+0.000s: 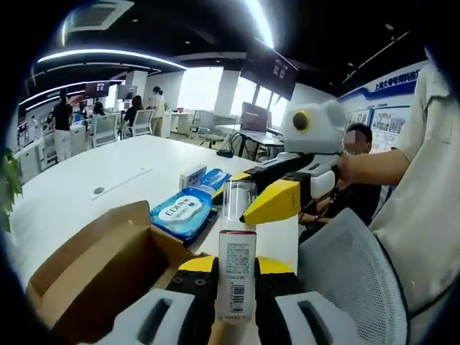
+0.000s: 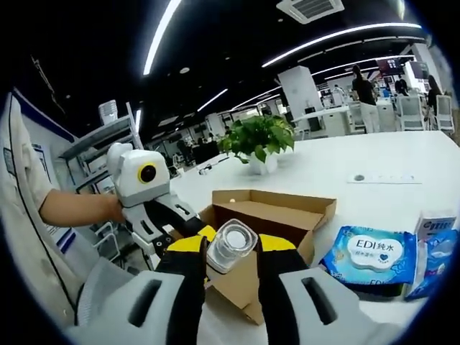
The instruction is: Operate the shoe box by opening the lid, removing the specified soft item, and placing it in the target area until the item is outside and the box remains undamaged.
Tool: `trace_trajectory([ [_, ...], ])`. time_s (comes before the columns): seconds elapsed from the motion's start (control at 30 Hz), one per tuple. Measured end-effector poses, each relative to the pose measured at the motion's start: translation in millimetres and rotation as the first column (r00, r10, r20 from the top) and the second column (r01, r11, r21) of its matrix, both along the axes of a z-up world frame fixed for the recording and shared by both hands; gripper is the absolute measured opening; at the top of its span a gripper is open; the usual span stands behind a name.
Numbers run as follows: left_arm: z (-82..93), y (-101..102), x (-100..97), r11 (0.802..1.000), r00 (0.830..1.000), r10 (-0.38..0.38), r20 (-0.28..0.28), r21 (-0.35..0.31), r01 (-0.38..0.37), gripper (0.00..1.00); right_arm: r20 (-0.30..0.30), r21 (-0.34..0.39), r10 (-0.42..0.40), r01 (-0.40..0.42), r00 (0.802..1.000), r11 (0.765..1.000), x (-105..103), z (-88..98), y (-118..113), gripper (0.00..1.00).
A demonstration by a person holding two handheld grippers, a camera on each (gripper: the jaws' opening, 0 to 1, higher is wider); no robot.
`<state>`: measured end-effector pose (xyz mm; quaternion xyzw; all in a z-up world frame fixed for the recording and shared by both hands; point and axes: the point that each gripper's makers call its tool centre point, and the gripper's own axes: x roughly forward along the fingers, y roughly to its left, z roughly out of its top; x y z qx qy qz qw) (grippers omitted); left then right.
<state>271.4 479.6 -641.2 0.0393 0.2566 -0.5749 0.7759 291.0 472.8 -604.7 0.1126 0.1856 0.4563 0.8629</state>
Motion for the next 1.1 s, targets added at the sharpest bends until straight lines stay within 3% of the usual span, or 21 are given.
trace_trajectory([
  [0.2,-2.8,-2,-0.9,1.0,1.0,-0.027,0.0,0.001,0.027,0.19,0.0,-0.008,-0.001,0.001,1.0,1.0,-1,-0.1,1,0.22],
  [0.77,-9.1,-6,14.8,0.996,0.995,-0.05,0.084,0.08,0.043,0.2,0.046,-0.071,-0.003,0.006,0.999,0.997,11,0.6,4,0.19],
  [1.1,-6.3,-7,29.5,0.993,0.989,-0.057,0.133,0.111,0.042,0.33,0.066,-0.078,-0.023,0.028,0.998,0.997,26,7.2,-7,0.19],
])
